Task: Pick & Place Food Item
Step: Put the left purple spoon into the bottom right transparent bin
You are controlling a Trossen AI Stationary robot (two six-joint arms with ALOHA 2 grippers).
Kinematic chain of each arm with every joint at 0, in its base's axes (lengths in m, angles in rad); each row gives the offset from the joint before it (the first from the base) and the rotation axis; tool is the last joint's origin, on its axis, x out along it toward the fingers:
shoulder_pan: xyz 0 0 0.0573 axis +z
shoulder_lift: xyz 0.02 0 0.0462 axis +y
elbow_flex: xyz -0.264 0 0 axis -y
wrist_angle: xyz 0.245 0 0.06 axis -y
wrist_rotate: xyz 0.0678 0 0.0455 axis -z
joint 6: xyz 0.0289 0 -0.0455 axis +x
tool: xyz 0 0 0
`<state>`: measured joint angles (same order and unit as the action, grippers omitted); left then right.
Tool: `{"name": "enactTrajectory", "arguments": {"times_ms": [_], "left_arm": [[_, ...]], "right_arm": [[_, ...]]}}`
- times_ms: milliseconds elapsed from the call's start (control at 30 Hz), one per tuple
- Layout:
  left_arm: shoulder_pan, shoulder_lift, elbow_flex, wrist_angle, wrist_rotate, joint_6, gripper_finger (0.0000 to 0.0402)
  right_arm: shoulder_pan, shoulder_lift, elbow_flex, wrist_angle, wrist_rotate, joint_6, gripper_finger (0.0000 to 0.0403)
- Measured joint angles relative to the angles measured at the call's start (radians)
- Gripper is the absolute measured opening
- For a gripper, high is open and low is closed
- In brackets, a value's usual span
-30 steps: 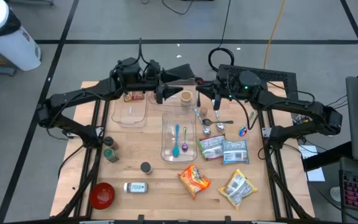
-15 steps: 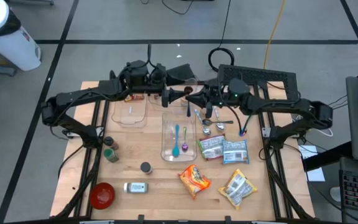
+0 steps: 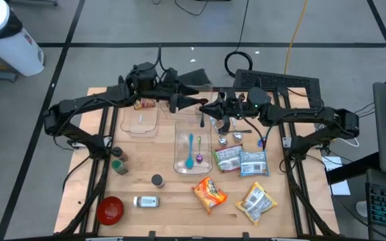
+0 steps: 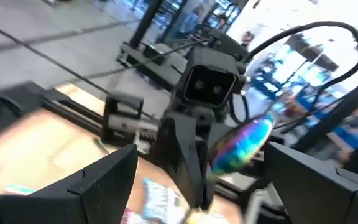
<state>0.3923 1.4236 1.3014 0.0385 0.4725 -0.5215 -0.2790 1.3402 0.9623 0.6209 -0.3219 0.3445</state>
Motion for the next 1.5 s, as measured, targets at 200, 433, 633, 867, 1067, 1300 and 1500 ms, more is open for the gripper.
{"name": "enactTrajectory", "arguments": {"times_ms": [200, 433, 633, 867, 1067, 1300, 1500], "left_arm": [[0.04, -0.011, 0.0, 0.039, 0.069, -0.198, 0.0358], [0.083, -0.009, -0.001, 0.021, 0.131, -0.535, 0.0358], [0.097, -0.009, -0.001, -0.008, 0.184, -0.763, 0.0358], [0.09, 0.001, 0.0, -0.009, 0.183, -0.906, 0.0358], [0.07, 0.053, 0.0, -0.003, 0.184, -0.966, 0.0358], [0.056, 0.144, 0.0, 0.19, 0.183, -1.036, 0.0358], [0.053, 0.202, -0.001, 0.278, 0.193, -1.126, 0.0358]], "right_arm": [[0.006, -0.042, 0.0, -0.004, 0.002, -0.089, 0.0], [0.065, -0.081, 0.051, -0.152, 0.065, -0.442, 0.0], [0.149, -0.083, 0.164, -0.397, 0.238, -0.984, 0.0], [0.197, -0.083, 0.175, -0.409, 0.396, -1.452, 0.0], [0.206, -0.07, 0.176, -0.39, 0.397, -1.596, 0.0], [0.216, -0.062, 0.176, -0.386, 0.373, -1.623, 0.0], [0.223, -0.056, 0.176, -0.381, 0.372, -1.646, 0.0]]}}
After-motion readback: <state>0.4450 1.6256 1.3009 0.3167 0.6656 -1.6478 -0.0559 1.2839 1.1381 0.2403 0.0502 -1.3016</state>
